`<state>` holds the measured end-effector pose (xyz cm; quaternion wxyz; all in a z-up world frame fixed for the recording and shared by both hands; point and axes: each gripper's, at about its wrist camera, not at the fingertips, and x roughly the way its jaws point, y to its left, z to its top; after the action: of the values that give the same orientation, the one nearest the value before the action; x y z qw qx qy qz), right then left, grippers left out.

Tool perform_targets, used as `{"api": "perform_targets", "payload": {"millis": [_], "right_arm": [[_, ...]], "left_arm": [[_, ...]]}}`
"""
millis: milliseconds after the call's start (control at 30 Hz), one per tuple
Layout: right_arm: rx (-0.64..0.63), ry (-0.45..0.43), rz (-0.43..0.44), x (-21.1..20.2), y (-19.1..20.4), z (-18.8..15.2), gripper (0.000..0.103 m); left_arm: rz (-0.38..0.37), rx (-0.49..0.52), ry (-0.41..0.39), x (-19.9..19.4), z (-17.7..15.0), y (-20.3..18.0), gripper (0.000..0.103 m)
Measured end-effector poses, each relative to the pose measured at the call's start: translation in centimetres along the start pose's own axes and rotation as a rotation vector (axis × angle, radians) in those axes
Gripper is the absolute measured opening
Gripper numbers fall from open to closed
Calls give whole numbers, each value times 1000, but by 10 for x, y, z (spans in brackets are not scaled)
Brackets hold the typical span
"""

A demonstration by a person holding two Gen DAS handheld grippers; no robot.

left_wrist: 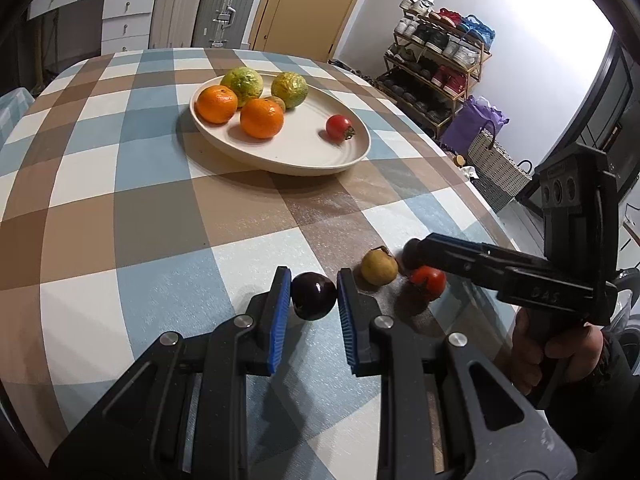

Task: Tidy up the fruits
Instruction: 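Grasp the second dark plum with the right tool while the left tool holds its plum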

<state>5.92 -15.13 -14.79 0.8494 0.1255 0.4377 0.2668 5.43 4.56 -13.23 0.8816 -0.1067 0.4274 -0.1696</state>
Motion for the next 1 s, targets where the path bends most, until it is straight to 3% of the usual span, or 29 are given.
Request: {"api": "perform_targets", "payload": {"millis": [167, 567, 1000], "right_arm": [[0, 24, 0, 6, -3, 0, 25], [69, -6, 45, -1, -17, 6, 23], [75, -70, 105, -16, -22, 23, 23]], "left_arm": [[3, -5, -3, 1, 3, 4, 21], [24, 0, -20, 4, 25, 10, 21], [41, 36, -66, 10, 70, 5, 21]]}}
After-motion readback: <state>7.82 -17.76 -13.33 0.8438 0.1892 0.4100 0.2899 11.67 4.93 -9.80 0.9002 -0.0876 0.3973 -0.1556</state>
